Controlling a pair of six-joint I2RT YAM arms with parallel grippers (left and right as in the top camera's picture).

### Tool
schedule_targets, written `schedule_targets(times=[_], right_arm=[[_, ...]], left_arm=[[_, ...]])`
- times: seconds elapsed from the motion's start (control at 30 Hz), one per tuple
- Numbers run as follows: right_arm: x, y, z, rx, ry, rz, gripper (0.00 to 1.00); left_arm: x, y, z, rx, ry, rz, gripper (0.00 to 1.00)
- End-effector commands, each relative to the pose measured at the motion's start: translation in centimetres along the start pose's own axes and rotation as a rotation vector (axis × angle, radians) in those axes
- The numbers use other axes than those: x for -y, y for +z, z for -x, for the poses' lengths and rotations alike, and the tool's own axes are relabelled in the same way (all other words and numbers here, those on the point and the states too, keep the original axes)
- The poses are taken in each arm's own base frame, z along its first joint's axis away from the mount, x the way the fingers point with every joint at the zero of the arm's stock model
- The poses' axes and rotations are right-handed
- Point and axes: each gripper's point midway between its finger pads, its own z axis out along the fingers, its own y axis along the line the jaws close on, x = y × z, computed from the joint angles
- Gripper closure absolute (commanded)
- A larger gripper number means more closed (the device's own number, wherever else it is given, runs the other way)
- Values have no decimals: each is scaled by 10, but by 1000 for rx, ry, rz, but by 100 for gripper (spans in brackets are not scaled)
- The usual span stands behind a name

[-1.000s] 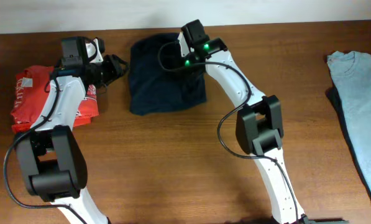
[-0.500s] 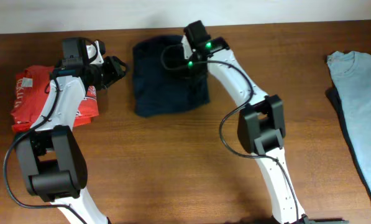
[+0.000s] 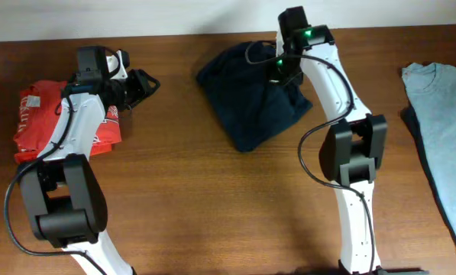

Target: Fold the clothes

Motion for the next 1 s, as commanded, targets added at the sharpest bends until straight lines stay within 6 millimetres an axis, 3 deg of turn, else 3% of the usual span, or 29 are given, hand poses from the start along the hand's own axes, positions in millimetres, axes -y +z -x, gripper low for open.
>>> schedule_targets(times=[0.0, 0.03, 0.2, 0.33, 0.5, 0.63, 0.73, 0.97], right_arm=[[16, 13, 7, 33, -54, -86, 23], [17, 9, 12, 46, -72, -84, 1], [31, -28, 25, 72, -57, -84, 1], [48, -47, 34, 85, -14, -36, 1], [78, -30, 29, 44, -41, -54, 1], [91, -14, 32, 45, -48, -86, 0], [97, 9, 27, 14, -43, -88, 1], [95, 34, 12, -46, -44, -79, 1]], left_arm=[[11, -16, 7, 28, 25, -19, 50], [11, -16, 7, 27, 25, -19, 50], [20, -9, -13, -36, 46, -16, 50], [38, 8, -44, -121, 103, -23, 49], [49, 13, -45, -111, 134, -43, 49], [50, 13, -43, -104, 138, -46, 49], [51, 14, -42, -100, 140, -47, 49], [52, 14, -39, -86, 148, -54, 49]])
